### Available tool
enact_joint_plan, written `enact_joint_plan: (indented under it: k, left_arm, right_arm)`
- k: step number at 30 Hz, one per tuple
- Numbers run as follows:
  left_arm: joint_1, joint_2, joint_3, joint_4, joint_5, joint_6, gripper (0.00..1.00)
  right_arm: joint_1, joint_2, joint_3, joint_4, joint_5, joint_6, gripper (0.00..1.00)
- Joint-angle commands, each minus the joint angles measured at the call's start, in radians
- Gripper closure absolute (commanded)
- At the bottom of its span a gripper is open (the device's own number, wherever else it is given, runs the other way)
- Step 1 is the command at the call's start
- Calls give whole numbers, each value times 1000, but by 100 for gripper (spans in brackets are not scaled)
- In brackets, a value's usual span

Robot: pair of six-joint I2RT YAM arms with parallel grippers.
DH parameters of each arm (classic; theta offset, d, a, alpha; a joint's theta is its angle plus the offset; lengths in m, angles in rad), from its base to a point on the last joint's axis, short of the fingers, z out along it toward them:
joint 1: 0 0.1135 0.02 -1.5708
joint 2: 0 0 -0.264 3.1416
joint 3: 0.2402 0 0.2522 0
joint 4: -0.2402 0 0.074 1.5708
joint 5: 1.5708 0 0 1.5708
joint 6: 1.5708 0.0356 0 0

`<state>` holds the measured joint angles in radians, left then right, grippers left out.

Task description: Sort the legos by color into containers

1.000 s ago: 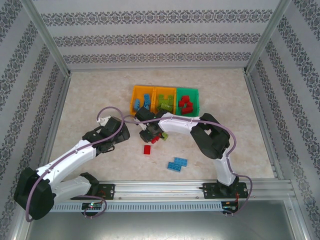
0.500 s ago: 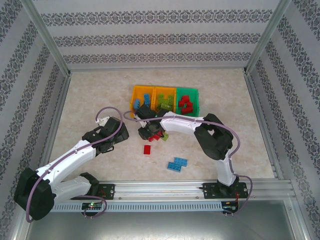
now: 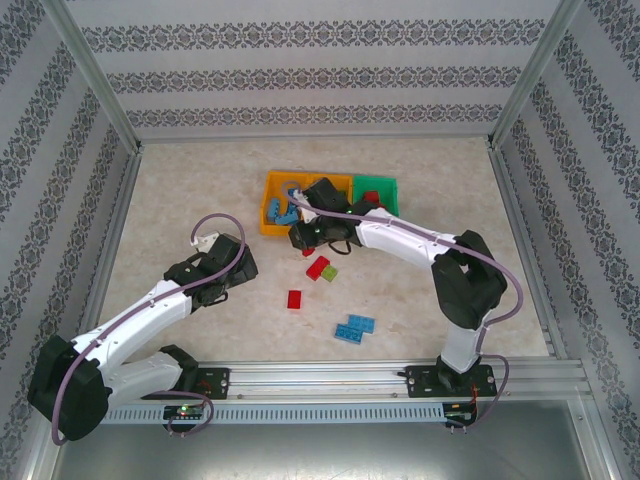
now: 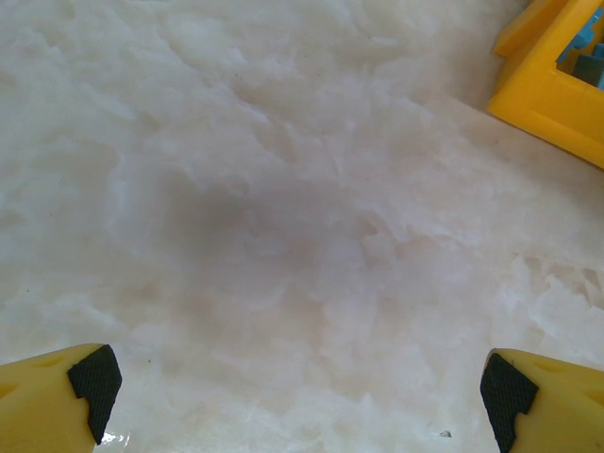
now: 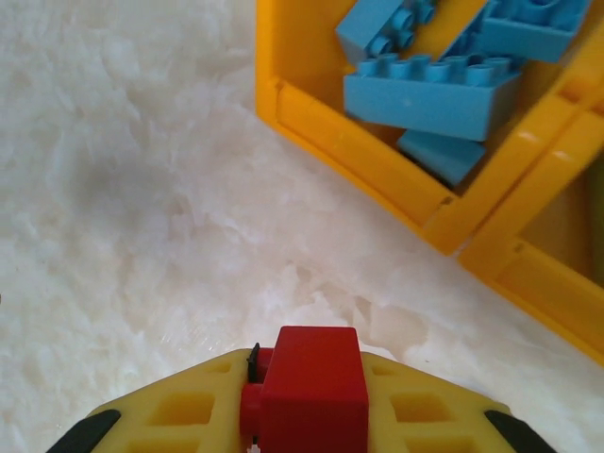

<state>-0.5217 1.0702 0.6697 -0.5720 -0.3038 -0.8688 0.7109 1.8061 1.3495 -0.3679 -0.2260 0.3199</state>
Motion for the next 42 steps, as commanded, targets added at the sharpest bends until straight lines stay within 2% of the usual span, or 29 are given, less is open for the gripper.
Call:
enact_joint_plan:
  k: [1, 5, 8, 15, 21, 25, 29, 32, 37, 42]
  left_arm:
    - [9, -6, 1, -8, -2, 10, 0]
    - [8, 20, 5, 32, 47, 25, 0]
    - [-2, 60, 13, 76, 106, 34, 0]
    - [-103, 200, 76, 100, 117, 36, 0]
    - [-190, 268, 109, 63, 111, 9, 0]
    - [-224, 279, 93, 80, 125, -20, 1]
    - [-267, 323, 112, 83, 140, -30, 2]
    - [-297, 370, 134, 82, 148, -38, 4]
    - [-328, 403, 147, 110, 168, -63, 7]
    - [-352, 415, 166, 117, 169, -68, 8]
  right_arm:
    - [-59, -80, -42, 47, -27, 43, 80]
    - [-177, -134, -72, 47, 18, 48, 81]
    - [-253, -140, -56, -8, 130, 5, 80]
    - [-418, -34, -2, -63, 181, 25, 81]
    - [-437, 73, 83, -107, 192, 10, 78]
    - [-443, 131, 127, -136, 227, 12, 71]
    - [-448, 155, 139, -140, 215, 23, 59]
    - [-447, 121, 109, -116, 191, 37, 49]
    - [-443, 18, 27, -76, 154, 30, 37]
    - [-443, -106, -86, -57, 162, 15, 31]
